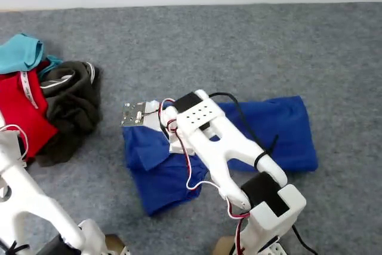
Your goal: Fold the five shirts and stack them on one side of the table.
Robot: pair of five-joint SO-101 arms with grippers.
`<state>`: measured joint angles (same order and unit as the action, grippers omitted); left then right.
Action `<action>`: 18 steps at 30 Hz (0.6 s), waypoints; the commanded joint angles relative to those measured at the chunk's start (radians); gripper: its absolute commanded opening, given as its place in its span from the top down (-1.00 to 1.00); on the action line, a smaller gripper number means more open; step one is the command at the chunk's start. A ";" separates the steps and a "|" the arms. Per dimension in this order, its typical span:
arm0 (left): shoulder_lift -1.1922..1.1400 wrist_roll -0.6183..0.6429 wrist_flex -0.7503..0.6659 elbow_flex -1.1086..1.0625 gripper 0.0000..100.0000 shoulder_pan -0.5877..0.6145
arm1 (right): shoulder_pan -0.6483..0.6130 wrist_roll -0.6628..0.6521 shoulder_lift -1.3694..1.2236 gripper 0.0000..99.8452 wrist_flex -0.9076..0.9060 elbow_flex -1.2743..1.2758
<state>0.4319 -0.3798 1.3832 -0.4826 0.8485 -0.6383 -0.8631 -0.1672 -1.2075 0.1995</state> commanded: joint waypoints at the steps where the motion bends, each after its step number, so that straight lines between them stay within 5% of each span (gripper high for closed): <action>1: 0.034 -0.006 0.002 0.004 0.98 0.000 | 0.027 0.025 0.005 0.98 0.033 -0.051; 18: 0.032 -0.006 0.000 0.002 0.98 0.000 | 0.143 0.063 -0.111 0.90 0.064 -0.091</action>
<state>0.4319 -0.3798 1.3832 -0.4841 0.8485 -0.5094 -0.8078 -0.2900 -1.1354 0.1718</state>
